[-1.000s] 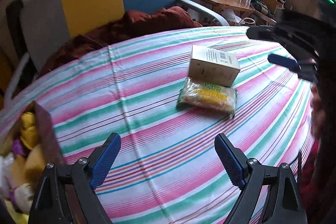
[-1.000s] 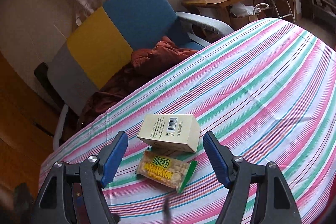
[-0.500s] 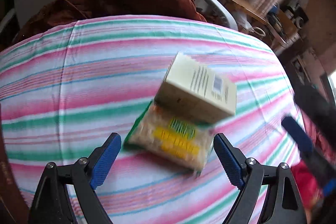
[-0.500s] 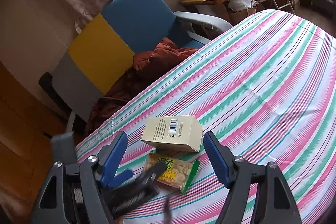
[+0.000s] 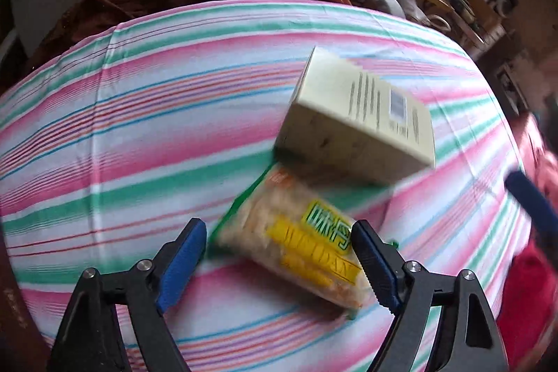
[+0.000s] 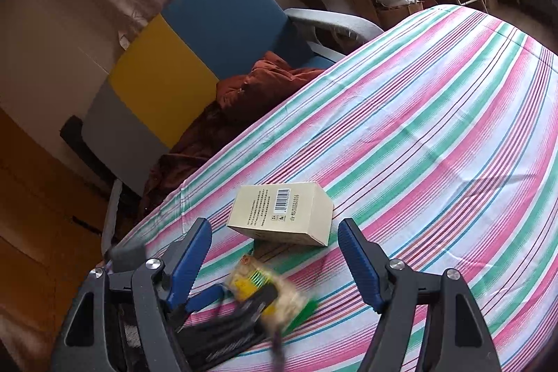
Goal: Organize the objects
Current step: 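Grasp the WEIDAN cracker pack with the left tool while the right grasps the beige box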
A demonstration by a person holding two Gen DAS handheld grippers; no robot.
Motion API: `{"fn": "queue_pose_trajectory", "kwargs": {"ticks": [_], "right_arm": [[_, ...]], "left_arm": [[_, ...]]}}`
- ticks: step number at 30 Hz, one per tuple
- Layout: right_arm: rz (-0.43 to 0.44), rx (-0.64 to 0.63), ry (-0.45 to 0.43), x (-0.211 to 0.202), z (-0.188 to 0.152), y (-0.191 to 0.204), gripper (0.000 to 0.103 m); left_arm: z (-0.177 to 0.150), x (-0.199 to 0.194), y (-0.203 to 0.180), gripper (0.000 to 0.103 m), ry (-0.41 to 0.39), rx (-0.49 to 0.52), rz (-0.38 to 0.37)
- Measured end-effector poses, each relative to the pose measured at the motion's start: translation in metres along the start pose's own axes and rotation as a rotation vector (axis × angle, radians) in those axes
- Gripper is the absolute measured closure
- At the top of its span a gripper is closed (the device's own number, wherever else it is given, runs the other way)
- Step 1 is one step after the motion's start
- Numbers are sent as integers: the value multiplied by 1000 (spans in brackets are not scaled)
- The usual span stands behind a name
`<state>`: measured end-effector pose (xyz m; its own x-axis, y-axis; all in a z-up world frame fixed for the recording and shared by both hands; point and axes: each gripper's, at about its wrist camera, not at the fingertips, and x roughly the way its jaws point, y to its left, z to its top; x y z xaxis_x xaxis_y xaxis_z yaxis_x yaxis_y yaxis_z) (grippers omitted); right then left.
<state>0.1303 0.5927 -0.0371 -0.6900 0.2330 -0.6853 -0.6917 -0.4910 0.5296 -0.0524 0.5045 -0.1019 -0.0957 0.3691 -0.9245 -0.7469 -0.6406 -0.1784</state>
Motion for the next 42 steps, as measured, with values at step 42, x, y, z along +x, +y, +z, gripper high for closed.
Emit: {"fn": "queue_pose_trajectory", "kwargs": {"ticks": [42], "right_arm": [[-411,-967,350,104,-12,94,21]], "left_arm": [[-103,-52,46,57,-111,179,-55]]}}
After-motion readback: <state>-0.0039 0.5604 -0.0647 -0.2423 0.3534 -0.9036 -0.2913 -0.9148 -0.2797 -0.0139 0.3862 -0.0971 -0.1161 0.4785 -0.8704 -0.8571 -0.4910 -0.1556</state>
